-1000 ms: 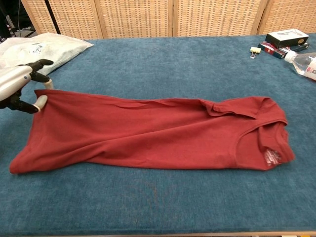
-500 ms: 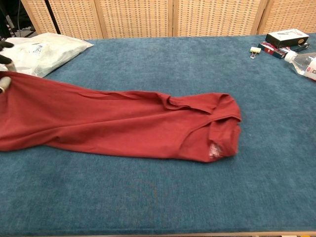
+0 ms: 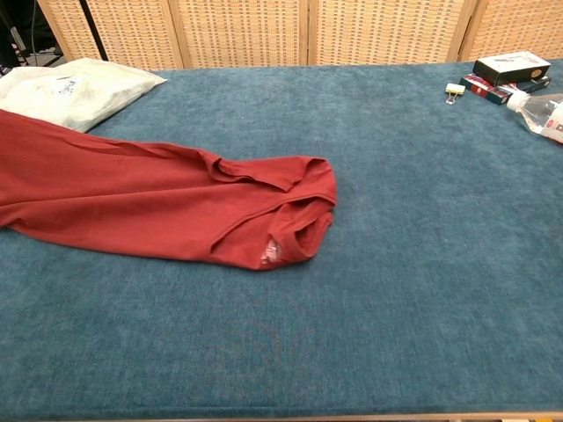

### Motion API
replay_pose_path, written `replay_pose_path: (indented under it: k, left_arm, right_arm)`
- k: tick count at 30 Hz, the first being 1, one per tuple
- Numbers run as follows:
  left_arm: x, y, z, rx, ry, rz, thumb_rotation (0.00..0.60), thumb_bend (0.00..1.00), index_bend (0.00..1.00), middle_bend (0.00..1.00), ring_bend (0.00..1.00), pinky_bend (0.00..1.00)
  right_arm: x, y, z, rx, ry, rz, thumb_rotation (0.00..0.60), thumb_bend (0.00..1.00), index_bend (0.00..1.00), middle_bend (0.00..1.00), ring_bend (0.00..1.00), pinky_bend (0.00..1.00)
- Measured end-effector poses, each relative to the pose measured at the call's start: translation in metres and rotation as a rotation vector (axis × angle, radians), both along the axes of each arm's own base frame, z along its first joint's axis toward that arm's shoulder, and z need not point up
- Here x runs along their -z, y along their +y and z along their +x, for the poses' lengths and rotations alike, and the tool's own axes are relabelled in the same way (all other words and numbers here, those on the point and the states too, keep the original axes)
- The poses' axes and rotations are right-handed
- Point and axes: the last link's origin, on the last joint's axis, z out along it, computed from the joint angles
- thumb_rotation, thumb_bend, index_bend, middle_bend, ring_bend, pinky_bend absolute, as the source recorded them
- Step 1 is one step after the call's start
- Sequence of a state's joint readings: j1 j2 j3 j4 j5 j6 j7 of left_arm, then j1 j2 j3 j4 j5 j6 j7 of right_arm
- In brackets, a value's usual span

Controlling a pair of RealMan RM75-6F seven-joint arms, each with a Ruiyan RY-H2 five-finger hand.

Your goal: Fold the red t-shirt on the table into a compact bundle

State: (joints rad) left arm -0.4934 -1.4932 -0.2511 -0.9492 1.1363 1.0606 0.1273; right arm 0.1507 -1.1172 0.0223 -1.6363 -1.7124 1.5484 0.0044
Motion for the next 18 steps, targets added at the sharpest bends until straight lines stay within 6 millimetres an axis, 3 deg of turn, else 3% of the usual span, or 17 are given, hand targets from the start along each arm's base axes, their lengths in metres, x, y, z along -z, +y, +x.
replay_pose_path:
  k: [10, 18]
  left_arm:
    - [-0.031, 0.018, -0.028, -0.090, 0.063, 0.026, 0.600, 0.58, 0.84, 0.00, 0.00, 0.00]
    - [-0.033, 0.021, -0.029, -0.087, 0.011, 0.033, 0.600, 0.58, 0.84, 0.00, 0.00, 0.00]
  right_arm:
    - [0.004, -0.002, -0.001, 0.008, 0.011, 0.007, 0.600, 0.00, 0.00, 0.00, 0.00, 0.00]
    - [0.004, -0.002, -0.001, 0.009, 0.011, 0.007, 0.600, 0.00, 0.00, 0.00, 0.00, 0.00]
